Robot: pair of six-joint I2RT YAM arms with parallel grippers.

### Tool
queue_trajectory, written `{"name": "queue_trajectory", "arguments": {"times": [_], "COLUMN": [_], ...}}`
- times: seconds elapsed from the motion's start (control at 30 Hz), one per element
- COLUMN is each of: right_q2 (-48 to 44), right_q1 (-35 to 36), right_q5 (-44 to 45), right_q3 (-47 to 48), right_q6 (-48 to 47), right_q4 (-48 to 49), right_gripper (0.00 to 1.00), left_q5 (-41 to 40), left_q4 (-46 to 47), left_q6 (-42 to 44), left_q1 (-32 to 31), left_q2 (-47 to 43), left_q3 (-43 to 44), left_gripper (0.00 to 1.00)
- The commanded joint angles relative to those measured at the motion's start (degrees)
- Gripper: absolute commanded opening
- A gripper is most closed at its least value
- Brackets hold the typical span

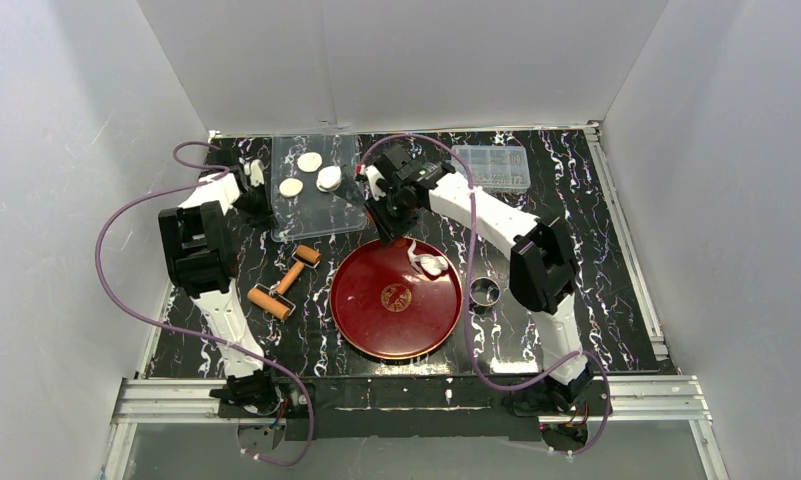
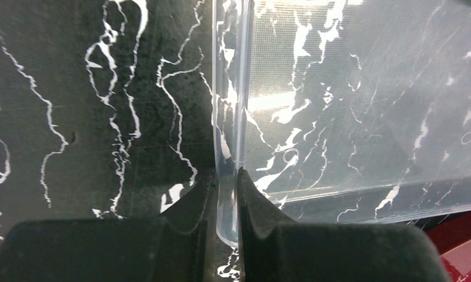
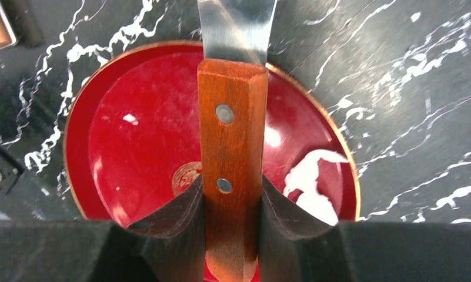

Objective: Roll out the dumpling wrappers from the dough
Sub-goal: Move the plate to the center of the board, then place the dumpling wrapper on the plate.

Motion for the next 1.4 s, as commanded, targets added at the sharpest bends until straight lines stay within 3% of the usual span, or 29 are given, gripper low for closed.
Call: {"name": "queue_trajectory", "arguments": {"times": [0.0,0.27,0.77,1.07,1.37], "right_q2": [3.02,14.47,19.33,20.85,16.77], "right_q1": [0.96,4.29,10.95,12.83,13.29], "right_q5": [4.98,18.01,40.75,46.98,58.88], "right_q3": [8.10,22.02,17.25,10.16,6.29], "right_q6": [-4.48,-13.39,-25.95,-31.47,-40.78], "right_q4": [-2.76,-8.27,2.28,5.16,14.45], "right_gripper": [0.01,0.01,0.01,0.01,0.01], "left_q5": [1.74,1.54,1.49,1.24,1.31], "left_q4": [-2.83,-2.31,-1.52,-1.72,-1.74], "left_q6": [-1.50,-0.16,1.95,2.03,2.04], "left_q1": [-1.27,-1.36,-1.94,-1.92,-1.89], "left_q2": [-2.77,-4.46,-6.33,-5.83,-6.15], "left_q3": [-2.97,-5.33,-8.49,-7.67,-7.81], "left_gripper": [0.00,0.00,0.00,0.00,0.00]}}
